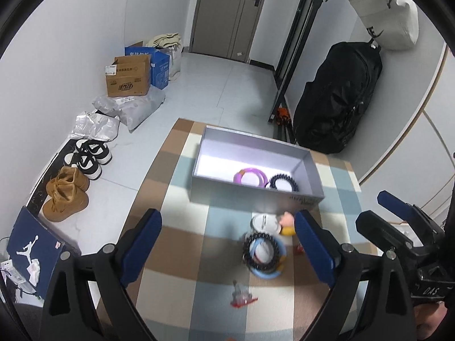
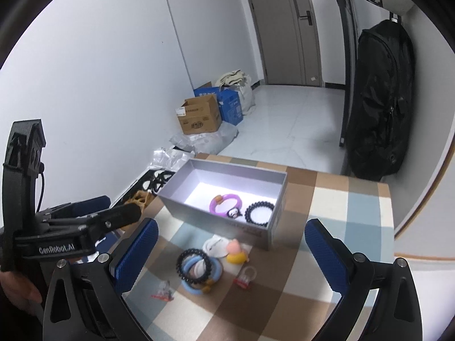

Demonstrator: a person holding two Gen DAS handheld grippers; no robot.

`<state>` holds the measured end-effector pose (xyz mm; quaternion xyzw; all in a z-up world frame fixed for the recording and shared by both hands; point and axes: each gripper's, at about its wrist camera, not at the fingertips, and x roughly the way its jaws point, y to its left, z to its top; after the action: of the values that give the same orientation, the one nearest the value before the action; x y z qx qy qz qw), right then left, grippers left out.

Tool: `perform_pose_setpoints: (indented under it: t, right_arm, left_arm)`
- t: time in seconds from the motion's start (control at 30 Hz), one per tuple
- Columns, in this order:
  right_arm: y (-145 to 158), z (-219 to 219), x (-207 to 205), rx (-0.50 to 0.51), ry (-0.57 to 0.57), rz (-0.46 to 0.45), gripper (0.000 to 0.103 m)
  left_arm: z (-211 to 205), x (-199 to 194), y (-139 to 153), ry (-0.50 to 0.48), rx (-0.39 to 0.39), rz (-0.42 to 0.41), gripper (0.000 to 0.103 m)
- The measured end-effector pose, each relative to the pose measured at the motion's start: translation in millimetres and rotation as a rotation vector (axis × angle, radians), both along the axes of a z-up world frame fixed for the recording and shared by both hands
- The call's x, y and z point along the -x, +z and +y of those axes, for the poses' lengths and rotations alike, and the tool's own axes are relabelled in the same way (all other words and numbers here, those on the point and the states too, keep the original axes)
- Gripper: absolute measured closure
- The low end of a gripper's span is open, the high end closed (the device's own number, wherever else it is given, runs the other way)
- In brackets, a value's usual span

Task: Organize jewelry
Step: 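Lift both grippers out of the box back over the mat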

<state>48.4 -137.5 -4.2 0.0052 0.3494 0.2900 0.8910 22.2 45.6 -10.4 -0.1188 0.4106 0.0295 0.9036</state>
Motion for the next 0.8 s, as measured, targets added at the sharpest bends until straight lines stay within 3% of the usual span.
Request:
perform_pose_setpoints:
  t: [0.2, 0.53, 0.8]
  right_arm:
    - [-15, -7, 6, 0.012, -0.045, 0.075, 0.000]
    - [-28, -16, 22, 0.034, -0.076, 0.106, 0.000]
    - [-36, -18, 30, 0.032, -0.088, 0.144, 0.000]
  left_arm:
    - [-1, 10, -10, -0.010, -0.011, 0.019, 0.011]
    - [-10, 17, -41, -0.104, 0.031, 0.169, 0.011]
    - [-16, 19, -51, -0.144, 0.070, 0.224, 0.012]
